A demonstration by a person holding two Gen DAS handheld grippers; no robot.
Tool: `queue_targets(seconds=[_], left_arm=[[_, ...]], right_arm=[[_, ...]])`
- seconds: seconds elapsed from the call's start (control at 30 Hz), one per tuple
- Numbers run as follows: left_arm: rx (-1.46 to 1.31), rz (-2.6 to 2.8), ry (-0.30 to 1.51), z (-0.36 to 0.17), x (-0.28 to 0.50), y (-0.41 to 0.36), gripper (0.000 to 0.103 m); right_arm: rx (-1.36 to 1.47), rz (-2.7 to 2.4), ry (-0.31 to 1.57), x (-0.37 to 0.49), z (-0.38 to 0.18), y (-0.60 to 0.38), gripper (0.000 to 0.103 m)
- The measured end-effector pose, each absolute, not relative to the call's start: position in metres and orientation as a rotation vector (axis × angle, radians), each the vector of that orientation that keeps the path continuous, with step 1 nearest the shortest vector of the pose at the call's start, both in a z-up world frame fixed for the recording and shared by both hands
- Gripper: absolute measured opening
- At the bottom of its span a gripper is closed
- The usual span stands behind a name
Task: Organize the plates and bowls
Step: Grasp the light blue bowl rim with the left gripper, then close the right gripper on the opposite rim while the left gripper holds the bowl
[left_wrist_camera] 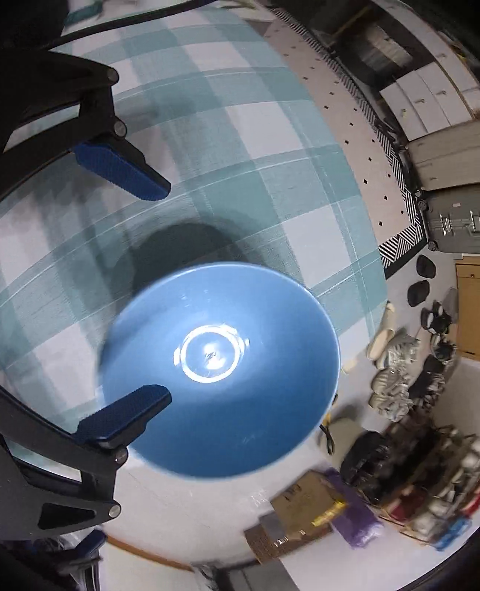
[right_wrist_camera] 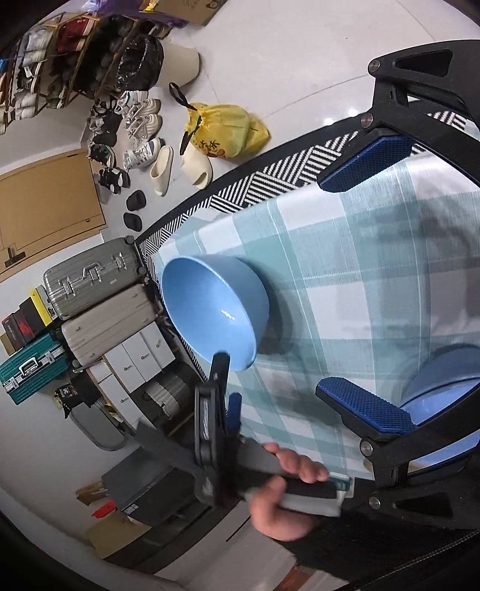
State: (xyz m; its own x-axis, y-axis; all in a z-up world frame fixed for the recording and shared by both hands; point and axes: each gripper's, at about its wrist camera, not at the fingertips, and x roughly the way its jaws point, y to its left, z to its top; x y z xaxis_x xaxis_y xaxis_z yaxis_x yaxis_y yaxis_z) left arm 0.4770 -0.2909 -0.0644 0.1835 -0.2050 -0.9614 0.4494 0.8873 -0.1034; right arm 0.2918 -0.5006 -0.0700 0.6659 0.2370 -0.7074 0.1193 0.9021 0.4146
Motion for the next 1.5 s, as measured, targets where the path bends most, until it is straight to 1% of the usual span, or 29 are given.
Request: queue_targets(seconds=[0.07,0.13,0.17,0.23,0.27,0.3,0.33,0.47,0.53,0.6,1.13,1.27,1.4,1.43,1.5], left_arm=[[0.173,-0.469,1.319,-0.068,0.485,-0.291,0.092],[0.152,-0.471,1.339,-0.073,0.49,-0.292,0.077],[0.149,-0.465,1.354,-0.077,0.492,-0.292,0.072],[0.14,-0.464,1.37,-0.082,0.494,-0.292,0.039],[0.139,-0.467,1.383,-0.084,0.494,-0.293,0.036],[0.143,-0.476,1.386,-0.086,0.493,-0.293,0.031],[0.153,-0.486,1.383,-0.086,0.492,-0.294,0.023],[0.217,-0.491,1.364,-0.082,0.486,-0.298,0.02],[0.261,-0.481,1.356,-0.081,0.483,-0.3,0.015],[0.296,-0.473,1.351,-0.082,0.481,-0.301,0.013],[0.503,-0.474,1.314,-0.079,0.446,-0.284,0.015],[0.483,-0.464,1.332,-0.081,0.444,-0.272,0.015],[0.481,-0.465,1.334,-0.084,0.439,-0.265,0.017],[0.489,-0.465,1.331,-0.085,0.437,-0.263,0.019],[0.504,-0.46,1.326,-0.084,0.433,-0.258,0.02]], right_arm=[[0.446,0.067,0.852,0.291,-0.072,-0.501,0.102],[0.433,0.066,0.856,0.292,-0.073,-0.501,0.102],[0.43,0.066,0.858,0.293,-0.074,-0.502,0.102],[0.428,0.068,0.866,0.297,-0.075,-0.503,0.102],[0.424,0.07,0.871,0.299,-0.075,-0.502,0.102],[0.415,0.072,0.874,0.303,-0.074,-0.502,0.102],[0.407,0.071,0.877,0.306,-0.072,-0.502,0.102],[0.387,0.081,0.892,0.321,-0.065,-0.502,0.102],[0.385,0.078,0.892,0.326,-0.06,-0.503,0.102],[0.377,0.079,0.888,0.33,-0.056,-0.503,0.102],[0.376,0.093,0.919,0.325,-0.054,-0.491,0.102],[0.346,0.102,0.922,0.326,-0.051,-0.482,0.102],[0.337,0.111,0.926,0.334,-0.048,-0.473,0.102],[0.335,0.111,0.929,0.336,-0.047,-0.472,0.102],[0.324,0.103,0.942,0.34,-0.043,-0.471,0.102]])
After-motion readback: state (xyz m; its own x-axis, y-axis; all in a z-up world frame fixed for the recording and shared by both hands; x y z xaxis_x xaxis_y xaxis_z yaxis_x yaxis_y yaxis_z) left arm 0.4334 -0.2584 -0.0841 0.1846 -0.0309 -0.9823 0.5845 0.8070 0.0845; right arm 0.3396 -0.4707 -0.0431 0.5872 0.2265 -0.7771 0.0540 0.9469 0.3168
